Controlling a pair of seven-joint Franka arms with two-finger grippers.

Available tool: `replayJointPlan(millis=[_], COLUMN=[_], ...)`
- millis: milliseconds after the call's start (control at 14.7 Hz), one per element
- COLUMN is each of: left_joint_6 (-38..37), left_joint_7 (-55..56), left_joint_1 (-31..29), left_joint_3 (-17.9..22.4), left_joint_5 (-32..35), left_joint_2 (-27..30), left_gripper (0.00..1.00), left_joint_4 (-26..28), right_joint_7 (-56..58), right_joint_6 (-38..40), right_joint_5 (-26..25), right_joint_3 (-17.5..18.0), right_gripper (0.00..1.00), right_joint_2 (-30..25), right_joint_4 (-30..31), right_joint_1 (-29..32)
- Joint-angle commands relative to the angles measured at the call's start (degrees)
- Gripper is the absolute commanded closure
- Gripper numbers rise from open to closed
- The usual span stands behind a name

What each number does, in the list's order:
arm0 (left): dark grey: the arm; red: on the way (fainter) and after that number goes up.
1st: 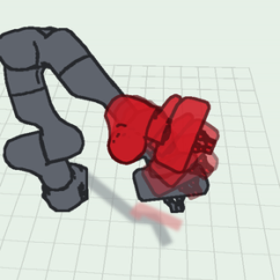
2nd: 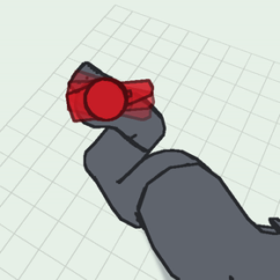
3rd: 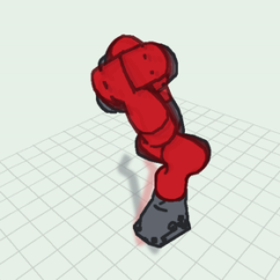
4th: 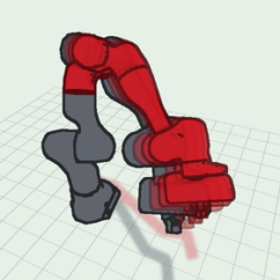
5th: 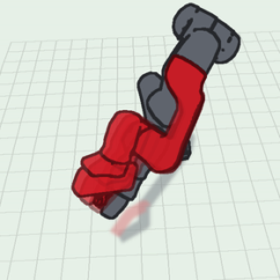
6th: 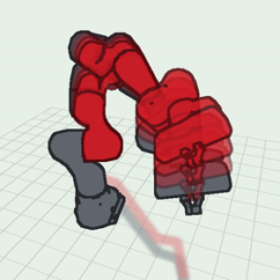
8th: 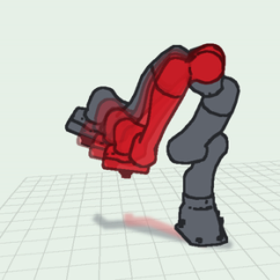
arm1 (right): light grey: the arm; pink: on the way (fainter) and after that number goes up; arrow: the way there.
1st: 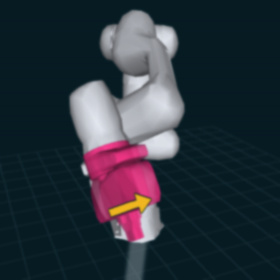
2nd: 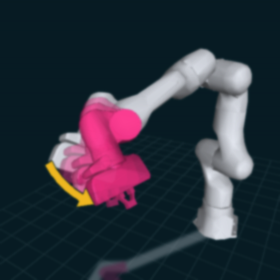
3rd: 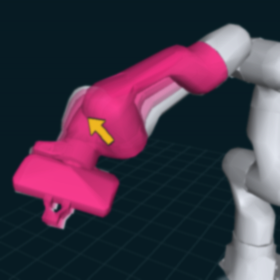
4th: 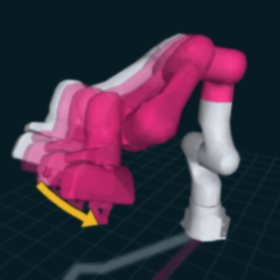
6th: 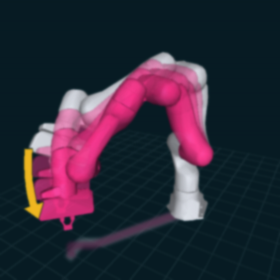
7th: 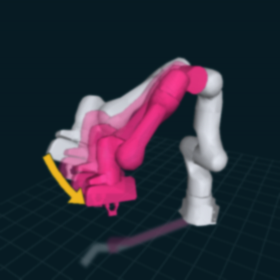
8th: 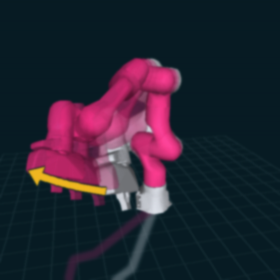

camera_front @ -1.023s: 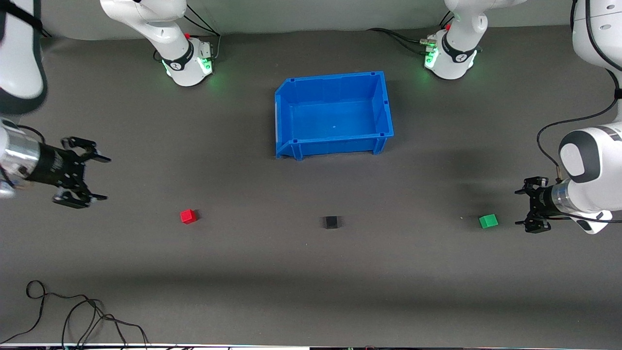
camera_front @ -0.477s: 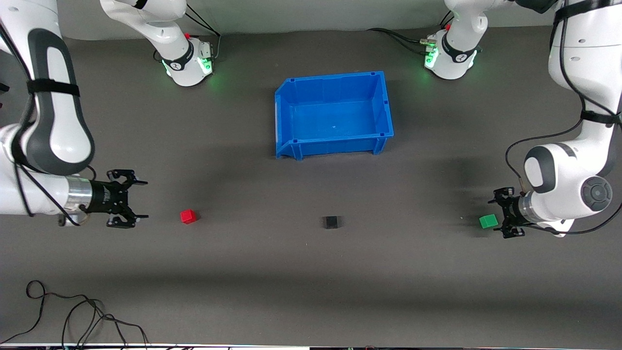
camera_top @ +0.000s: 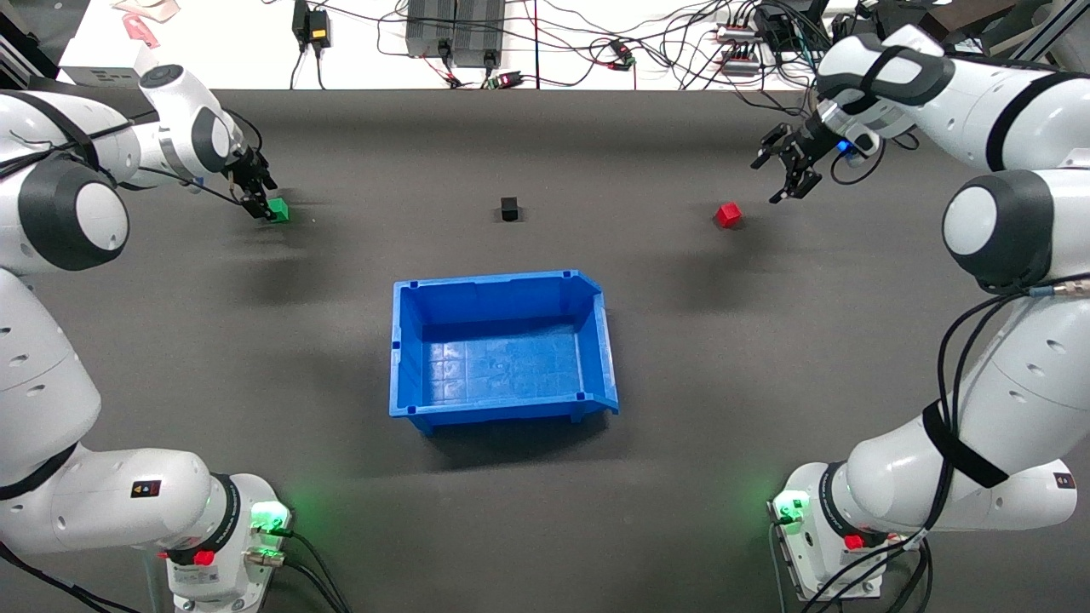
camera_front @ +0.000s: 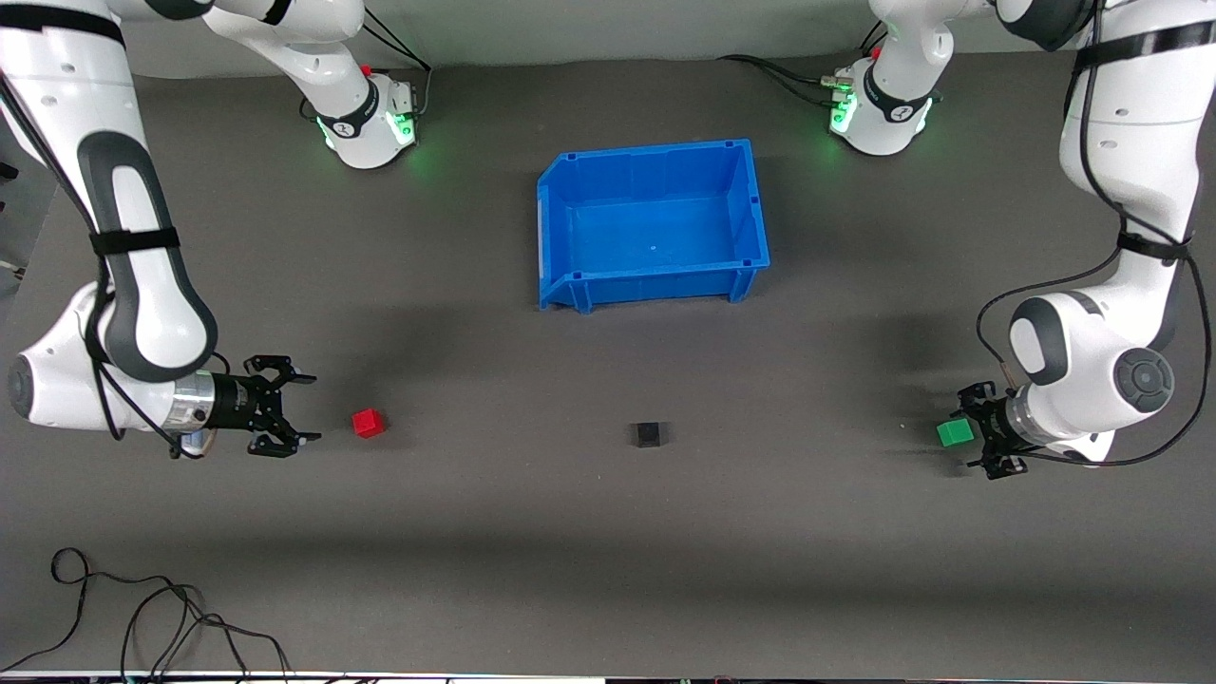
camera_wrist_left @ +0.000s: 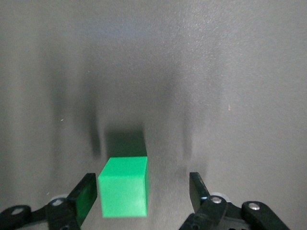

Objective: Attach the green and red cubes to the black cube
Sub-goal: 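Lower the right gripper onto the red cube while the left gripper lowers onto the green, then close the right gripper on the red cube while the left gripper grips the green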

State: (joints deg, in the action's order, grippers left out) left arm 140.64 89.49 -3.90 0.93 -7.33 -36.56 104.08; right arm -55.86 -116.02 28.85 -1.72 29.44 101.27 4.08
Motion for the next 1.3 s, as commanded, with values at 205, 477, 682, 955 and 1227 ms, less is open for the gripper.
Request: replayJointPlan(millis=[205,477,682,955,1227], left_joint_6=[-0.19,-1.94,-2.48,-2.39,-2.39], left_joint_7=[1.12,0.86,0.68,0.95,0.86], left_joint_1=[1.34,0.99,1.35,1.43,1.43], left_joint_3=[0.21,0.47,0.65,0.65,0.74], left_joint_5=[0.30,0.56,0.65,0.65,0.73], left_joint_2=[-0.18,0.79,0.88,0.79,0.79], left_gripper=[0.37,0.49,0.50,0.48,0.40], left_joint_4=[0.16,0.16,0.16,0.25,0.42], right_joint_7=[16.12,17.80,17.89,17.71,17.63], right_joint_6=[-1.57,-4.12,-4.48,-4.48,-4.48], right_joint_5=[7.35,7.71,10.08,10.52,10.52], right_joint_3=[0.14,0.32,0.32,0.67,0.76], right_gripper=[0.00,0.00,0.00,0.00,0.07], right_joint_2=[5.18,7.29,8.79,10.99,12.22], right_joint_4=[-0.72,-1.07,-1.86,-3.00,-3.88], right_joint_1=[0.58,0.32,0.05,-0.04,-0.21])
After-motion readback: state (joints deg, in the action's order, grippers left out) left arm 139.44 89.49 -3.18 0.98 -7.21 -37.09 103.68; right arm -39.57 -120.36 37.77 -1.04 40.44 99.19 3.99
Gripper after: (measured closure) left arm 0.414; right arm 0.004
